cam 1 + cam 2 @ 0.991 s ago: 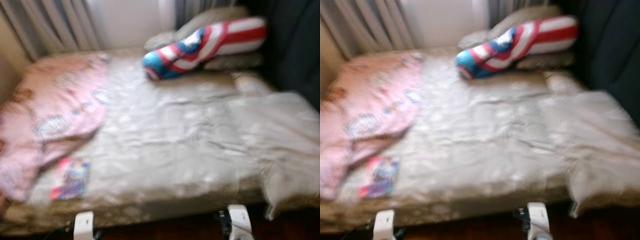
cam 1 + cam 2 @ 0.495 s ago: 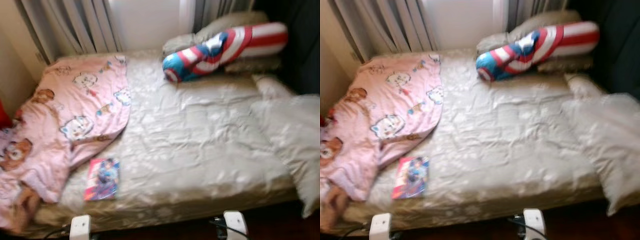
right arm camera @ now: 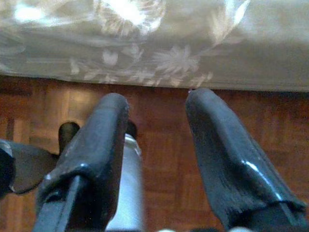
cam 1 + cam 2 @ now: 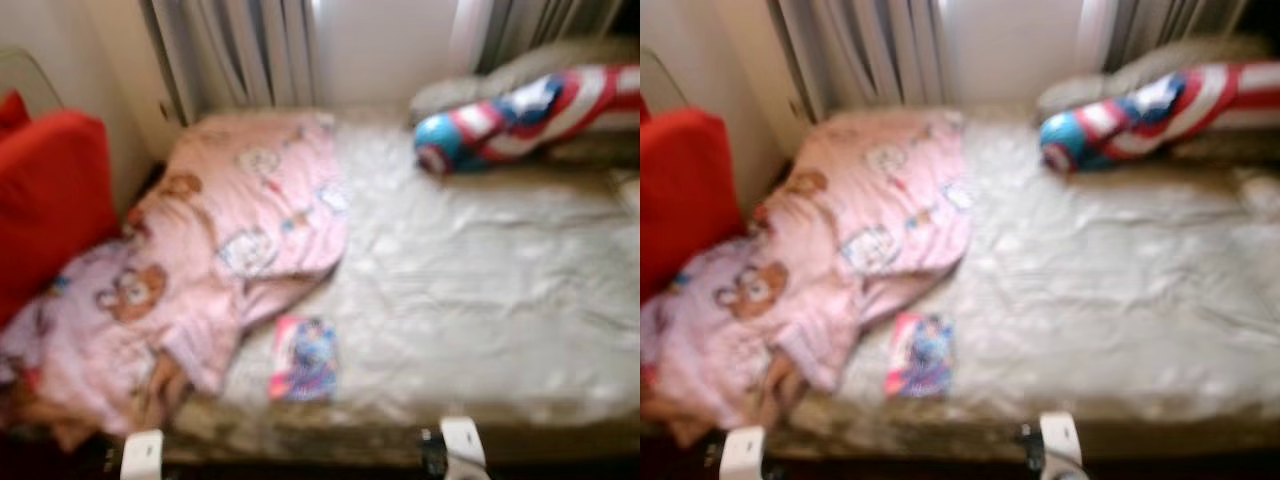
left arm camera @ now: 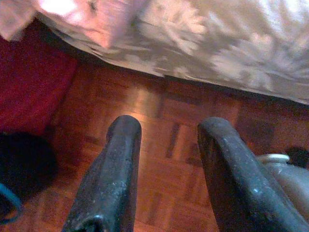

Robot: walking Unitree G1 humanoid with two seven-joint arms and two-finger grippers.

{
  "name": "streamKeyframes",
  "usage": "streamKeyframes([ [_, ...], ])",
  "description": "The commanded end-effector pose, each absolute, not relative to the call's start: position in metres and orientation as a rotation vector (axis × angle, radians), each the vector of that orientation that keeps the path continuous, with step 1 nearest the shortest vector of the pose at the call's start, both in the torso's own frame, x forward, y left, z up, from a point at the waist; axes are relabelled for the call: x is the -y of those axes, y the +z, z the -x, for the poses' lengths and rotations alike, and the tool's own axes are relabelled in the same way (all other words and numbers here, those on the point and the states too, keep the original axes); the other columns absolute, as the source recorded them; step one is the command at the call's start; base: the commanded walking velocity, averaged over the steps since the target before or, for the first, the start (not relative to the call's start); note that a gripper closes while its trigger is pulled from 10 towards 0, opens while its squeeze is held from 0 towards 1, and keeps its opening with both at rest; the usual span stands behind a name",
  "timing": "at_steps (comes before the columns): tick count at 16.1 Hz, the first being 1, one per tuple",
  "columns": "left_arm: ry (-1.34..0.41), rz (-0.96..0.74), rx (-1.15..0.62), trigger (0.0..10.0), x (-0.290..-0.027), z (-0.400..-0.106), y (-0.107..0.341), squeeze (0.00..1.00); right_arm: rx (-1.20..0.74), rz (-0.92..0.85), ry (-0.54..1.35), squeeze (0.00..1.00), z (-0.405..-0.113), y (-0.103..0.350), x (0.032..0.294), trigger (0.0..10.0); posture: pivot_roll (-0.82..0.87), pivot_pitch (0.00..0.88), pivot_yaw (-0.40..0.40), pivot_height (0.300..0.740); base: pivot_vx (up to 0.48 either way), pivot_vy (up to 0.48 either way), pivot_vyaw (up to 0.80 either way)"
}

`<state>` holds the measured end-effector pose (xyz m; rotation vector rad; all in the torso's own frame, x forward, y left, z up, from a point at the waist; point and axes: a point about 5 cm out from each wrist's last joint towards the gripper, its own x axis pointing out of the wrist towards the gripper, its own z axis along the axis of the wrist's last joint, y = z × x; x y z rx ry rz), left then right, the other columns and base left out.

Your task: Clean up the room

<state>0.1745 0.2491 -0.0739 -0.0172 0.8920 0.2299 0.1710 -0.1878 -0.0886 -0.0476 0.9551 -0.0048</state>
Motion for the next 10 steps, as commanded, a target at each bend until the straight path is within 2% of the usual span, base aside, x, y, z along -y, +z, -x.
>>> streamKeyframes([
  [1,0.235,0.02,-0.898,10.0,-0.248,-0.173,-0.075,0.0,-0.97,0.059,0.019,0.0,-0.167,-0.091,0.185,10.0,-0.01,0.042,0.026,0.74,0.0,0.48,0.0],
  [3,0.221,0.025,-0.882,10.0,-0.236,-0.181,-0.075,0.0,-0.968,0.056,0.035,0.0,-0.167,-0.091,0.183,10.0,-0.01,0.039,0.027,0.74,0.0,0.48,0.0],
  [8,0.214,0.052,-0.855,10.0,-0.231,-0.186,-0.073,0.0,-0.971,0.051,0.037,0.0,-0.167,-0.091,0.18,10.0,-0.01,0.055,0.026,0.74,0.0,0.0,0.0],
  [10,0.182,-0.005,-0.869,10.0,-0.231,-0.186,-0.073,0.0,-0.973,0.05,0.04,0.0,-0.166,-0.092,0.179,10.0,0.0,0.059,0.027,0.74,0.0,0.0,0.0],
])
